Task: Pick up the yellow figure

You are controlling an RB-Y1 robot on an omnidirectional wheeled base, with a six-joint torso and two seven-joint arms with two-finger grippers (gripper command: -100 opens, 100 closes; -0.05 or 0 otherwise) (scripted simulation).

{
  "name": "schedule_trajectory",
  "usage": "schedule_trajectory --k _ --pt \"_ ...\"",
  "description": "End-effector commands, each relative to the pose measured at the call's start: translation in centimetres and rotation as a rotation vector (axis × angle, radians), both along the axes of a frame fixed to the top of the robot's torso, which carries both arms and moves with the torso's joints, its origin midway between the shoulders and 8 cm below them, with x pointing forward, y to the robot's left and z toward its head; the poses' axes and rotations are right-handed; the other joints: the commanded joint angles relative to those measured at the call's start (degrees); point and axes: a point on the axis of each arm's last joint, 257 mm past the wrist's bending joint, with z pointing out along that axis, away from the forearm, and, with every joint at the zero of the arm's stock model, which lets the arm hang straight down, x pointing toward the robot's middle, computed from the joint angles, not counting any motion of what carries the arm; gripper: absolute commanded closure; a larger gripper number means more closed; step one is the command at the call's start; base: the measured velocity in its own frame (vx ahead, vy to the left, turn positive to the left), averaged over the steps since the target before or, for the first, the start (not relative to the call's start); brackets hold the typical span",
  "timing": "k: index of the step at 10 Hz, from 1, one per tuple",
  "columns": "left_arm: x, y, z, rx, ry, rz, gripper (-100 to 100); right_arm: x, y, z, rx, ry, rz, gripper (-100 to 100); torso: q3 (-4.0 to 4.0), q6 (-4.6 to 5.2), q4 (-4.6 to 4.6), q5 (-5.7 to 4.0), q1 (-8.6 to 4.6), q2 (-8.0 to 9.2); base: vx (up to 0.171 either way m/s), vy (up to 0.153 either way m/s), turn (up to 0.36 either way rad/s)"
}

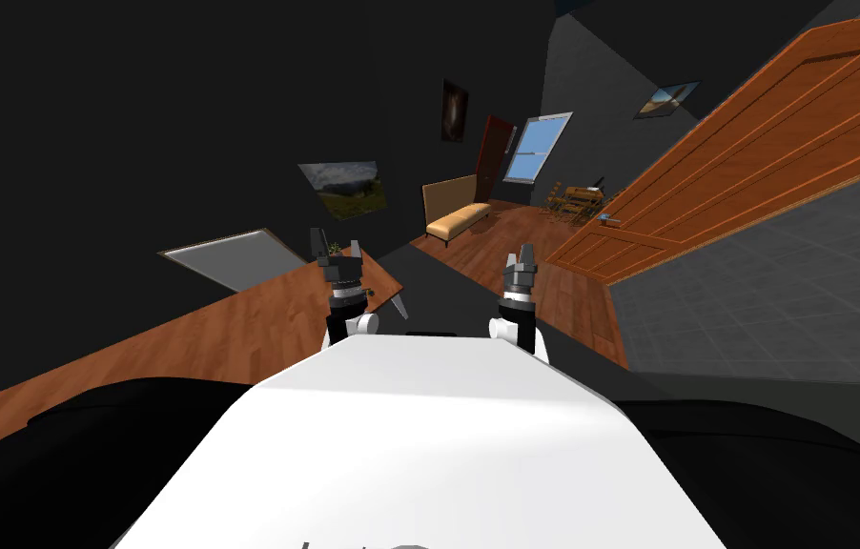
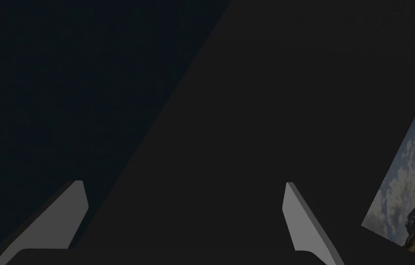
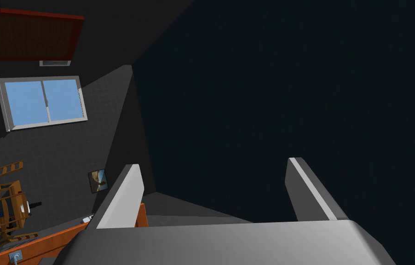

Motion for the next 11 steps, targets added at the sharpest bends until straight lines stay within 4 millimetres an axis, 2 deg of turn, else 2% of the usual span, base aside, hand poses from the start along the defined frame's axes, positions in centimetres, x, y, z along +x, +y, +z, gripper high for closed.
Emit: schedule_trajectory --k 1,5,10,11 --pt "0.4 -0.3 -0.5 0.022 0.016 -0.015 -100 0.0 0.0 0.0 0.0 0.0 0.0 0 0.0 0.0 0.0 0.0 0.0 0.0 -0.021 0.015 -0.006" --pt "2.5 -0.5 -3.3 0.063 0.096 -0.054 -100 0.0 0.0 0.0 0.0 0.0 0.0 0 0.11 0.0 0.04 0.04 0.19 0.2 -0.054 0.043 -0.023" --pt "6.5 0.5 -9.1 0.055 0.251 -0.082 -100 0.0 0.0 0.0 0.0 0.0 0.0 0 0.18 0.0 0.07 0.08 0.36 0.31 -0.091 0.088 -0.041" --pt "6.5 0.5 -9.1 0.055 0.251 -0.082 -100 0.0 0.0 0.0 0.0 0.0 0.0 0 0.21 -0.01 0.08 0.1 0.47 0.37 -0.079 0.081 -0.017"
